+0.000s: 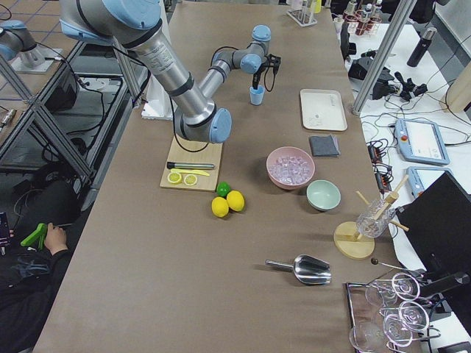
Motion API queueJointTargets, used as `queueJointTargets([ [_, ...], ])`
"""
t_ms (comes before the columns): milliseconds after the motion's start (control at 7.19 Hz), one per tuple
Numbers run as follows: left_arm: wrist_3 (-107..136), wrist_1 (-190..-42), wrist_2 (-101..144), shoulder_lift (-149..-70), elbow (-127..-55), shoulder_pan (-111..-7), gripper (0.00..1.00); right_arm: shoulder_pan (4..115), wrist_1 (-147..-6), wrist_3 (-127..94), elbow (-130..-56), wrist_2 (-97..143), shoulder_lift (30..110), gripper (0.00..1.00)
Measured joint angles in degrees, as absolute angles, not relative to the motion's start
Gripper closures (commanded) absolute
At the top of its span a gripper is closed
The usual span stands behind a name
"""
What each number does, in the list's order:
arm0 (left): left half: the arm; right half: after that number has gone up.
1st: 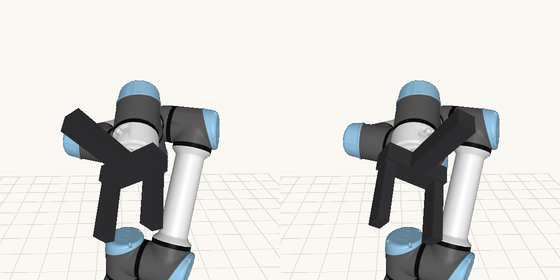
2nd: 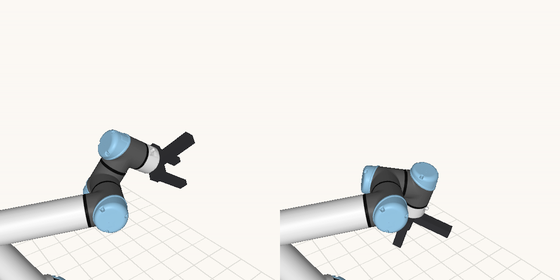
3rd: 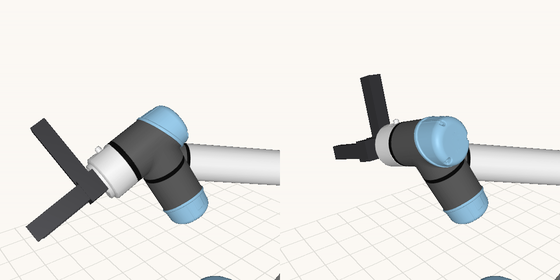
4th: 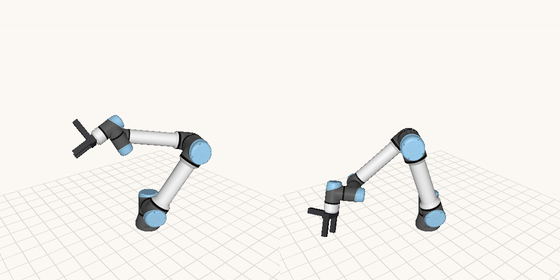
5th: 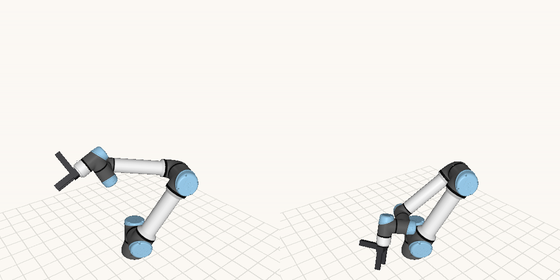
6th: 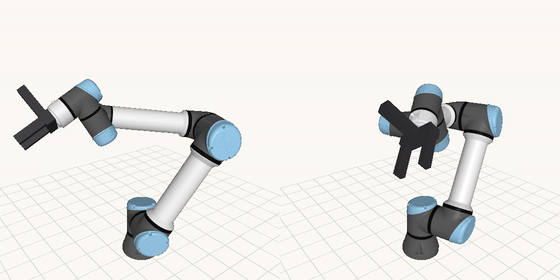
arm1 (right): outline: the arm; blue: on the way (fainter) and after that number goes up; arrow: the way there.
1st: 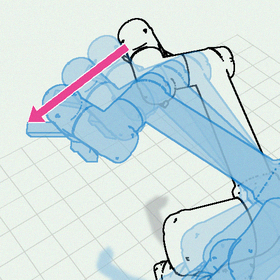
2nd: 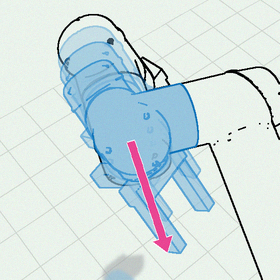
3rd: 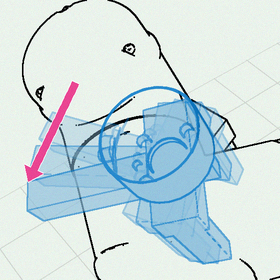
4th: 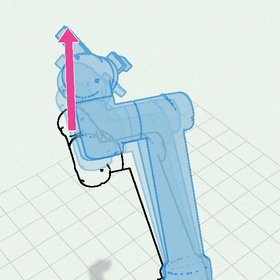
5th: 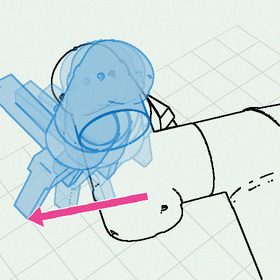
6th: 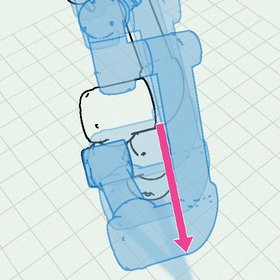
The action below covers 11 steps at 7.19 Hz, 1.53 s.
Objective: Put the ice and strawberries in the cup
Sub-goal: 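Release the cube into the cup and move the right gripper back, then lower the right gripper into the ice bowl and grasp a third cube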
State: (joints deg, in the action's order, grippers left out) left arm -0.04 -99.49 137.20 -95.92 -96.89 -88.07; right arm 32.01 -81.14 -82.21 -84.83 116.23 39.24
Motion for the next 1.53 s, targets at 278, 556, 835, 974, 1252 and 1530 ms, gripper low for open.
queueJointTargets([
  [278, 0.1, -99.5, 137.3, -96.0, -97.0, -88.1, 0.02, 36.8, -91.3, -81.6, -92.5, 120.9, 39.6, 0.01],
  [556, 0.1, -99.5, 137.2, -96.0, -97.1, -88.1, 0.02, 45.6, -101.4, -71.9, -102.3, 125.4, 46.7, 0.01],
  [835, 0.1, -99.5, 137.3, -96.0, -97.4, -88.1, 0.02, 55.9, -103.5, -49.4, -105.5, 126.3, 56.8, 0.01],
  [974, 0.1, -99.5, 137.3, -95.9, -97.5, -88.1, 0.02, 60.4, -103.8, -37.7, -104.8, 126.1, 60.5, 0.01],
  [1252, 0.1, -99.5, 137.3, -95.9, -97.6, -88.0, 0.02, 65.3, -103.2, -25.4, -100.2, 125.3, 62.7, 0.01],
  [1530, 0.1, -99.5, 137.4, -96.0, -97.7, -88.0, 0.02, 66.2, -102.5, -28.6, -96.7, 125.0, 64.6, 0.01],
])
